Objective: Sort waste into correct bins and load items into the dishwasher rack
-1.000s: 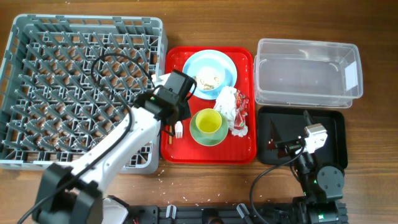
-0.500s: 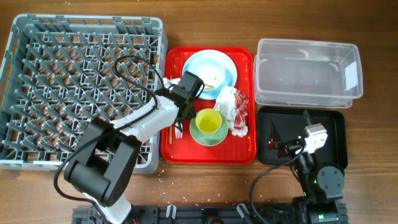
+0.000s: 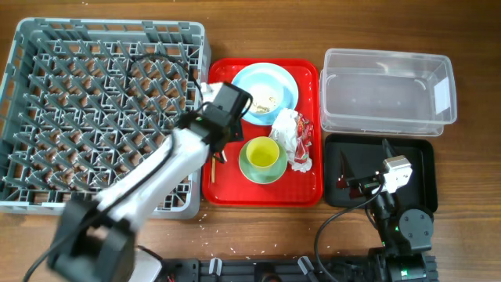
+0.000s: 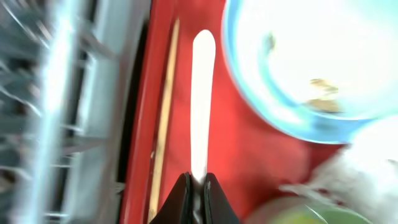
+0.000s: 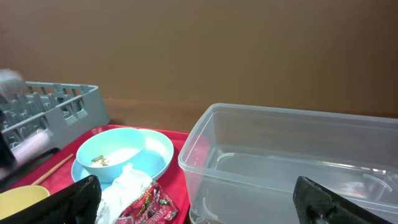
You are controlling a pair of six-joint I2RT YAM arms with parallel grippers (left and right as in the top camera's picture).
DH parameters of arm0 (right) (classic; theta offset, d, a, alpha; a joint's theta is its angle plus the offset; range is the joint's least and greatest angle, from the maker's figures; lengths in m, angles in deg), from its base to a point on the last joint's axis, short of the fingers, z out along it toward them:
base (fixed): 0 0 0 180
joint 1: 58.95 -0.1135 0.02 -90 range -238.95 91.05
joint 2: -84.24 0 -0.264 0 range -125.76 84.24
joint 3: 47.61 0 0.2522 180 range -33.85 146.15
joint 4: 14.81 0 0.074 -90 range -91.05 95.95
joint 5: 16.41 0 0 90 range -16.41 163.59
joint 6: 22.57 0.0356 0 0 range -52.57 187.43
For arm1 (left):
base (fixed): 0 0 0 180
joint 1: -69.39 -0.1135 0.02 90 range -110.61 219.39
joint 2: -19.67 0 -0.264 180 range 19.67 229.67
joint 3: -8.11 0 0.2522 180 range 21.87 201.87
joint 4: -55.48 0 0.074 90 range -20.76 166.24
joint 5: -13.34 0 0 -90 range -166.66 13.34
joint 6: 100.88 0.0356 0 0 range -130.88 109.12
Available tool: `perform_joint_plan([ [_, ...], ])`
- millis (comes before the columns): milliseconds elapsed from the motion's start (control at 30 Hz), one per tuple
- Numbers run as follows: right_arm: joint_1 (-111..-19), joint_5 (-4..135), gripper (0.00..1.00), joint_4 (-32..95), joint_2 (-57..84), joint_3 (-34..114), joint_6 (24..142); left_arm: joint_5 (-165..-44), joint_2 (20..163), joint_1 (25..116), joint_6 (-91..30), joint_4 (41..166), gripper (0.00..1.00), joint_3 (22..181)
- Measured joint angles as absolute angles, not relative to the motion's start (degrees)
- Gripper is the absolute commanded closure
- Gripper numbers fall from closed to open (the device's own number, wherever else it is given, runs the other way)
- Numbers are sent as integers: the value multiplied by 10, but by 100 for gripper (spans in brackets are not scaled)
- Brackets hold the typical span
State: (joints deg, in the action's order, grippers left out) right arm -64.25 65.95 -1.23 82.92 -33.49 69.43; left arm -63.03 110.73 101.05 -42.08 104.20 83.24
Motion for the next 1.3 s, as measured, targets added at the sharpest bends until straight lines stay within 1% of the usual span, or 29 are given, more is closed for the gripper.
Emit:
perform_joint_plan([
  [100, -643, 659, 0, -12, 829, -335, 694, -624, 1011, 1008, -362, 1061, 96, 836],
  [167, -643, 659, 0, -12, 829, -335, 694, -594, 981, 992, -317, 1084, 96, 838],
  [267, -643, 659, 0, -12, 829, -335, 694, -571, 986, 933, -288, 1114, 96, 838],
  [367, -643, 659, 0, -12, 829, -335, 694, -590, 1003, 893, -278, 1115, 95, 838],
  [400, -643, 659, 0, -12, 829, -335, 694, -593, 1010, 886, -277, 1115, 93, 838],
  [433, -643, 659, 0, -12, 829, -335, 694, -597, 1020, 879, -276, 1115, 69, 837],
  [500, -643, 659, 0, -12, 829, -335, 694, -601, 1036, 874, -272, 1115, 60, 835],
  [567, -643, 659, 0, -12, 829, -335, 694, -602, 1042, 874, -270, 1115, 57, 833],
  [600, -643, 659, 0, -12, 829, -335, 694, -603, 1042, 874, -271, 1113, 61, 833],
  [633, -643, 659, 0, -12, 829, -335, 694, -603, 1042, 874, -270, 1113, 68, 833],
  [667, -643, 659, 0, -12, 829, -335, 694, -603, 1042, 874, -270, 1113, 71, 833],
  [833, -643, 659, 0, -12, 829, -335, 694, -640, 1015, 883, -268, 1120, 71, 833],
  [900, -643, 659, 0, -12, 829, -335, 694, -679, 937, 914, -290, 1123, 71, 832],
  [1000, -643, 659, 0, -12, 829, -335, 694, -691, 900, 945, -323, 1141, 73, 832],
  [1100, -643, 659, 0, -13, 829, -335, 694, -695, 906, 985, -349, 1161, 76, 832],
  [1167, -643, 659, 0, -12, 829, -335, 694, -697, 923, 1016, -360, 1164, 75, 832],
  [1300, -643, 659, 0, -12, 829, -335, 694, -700, 980, 1045, -384, 1164, 76, 832],
])
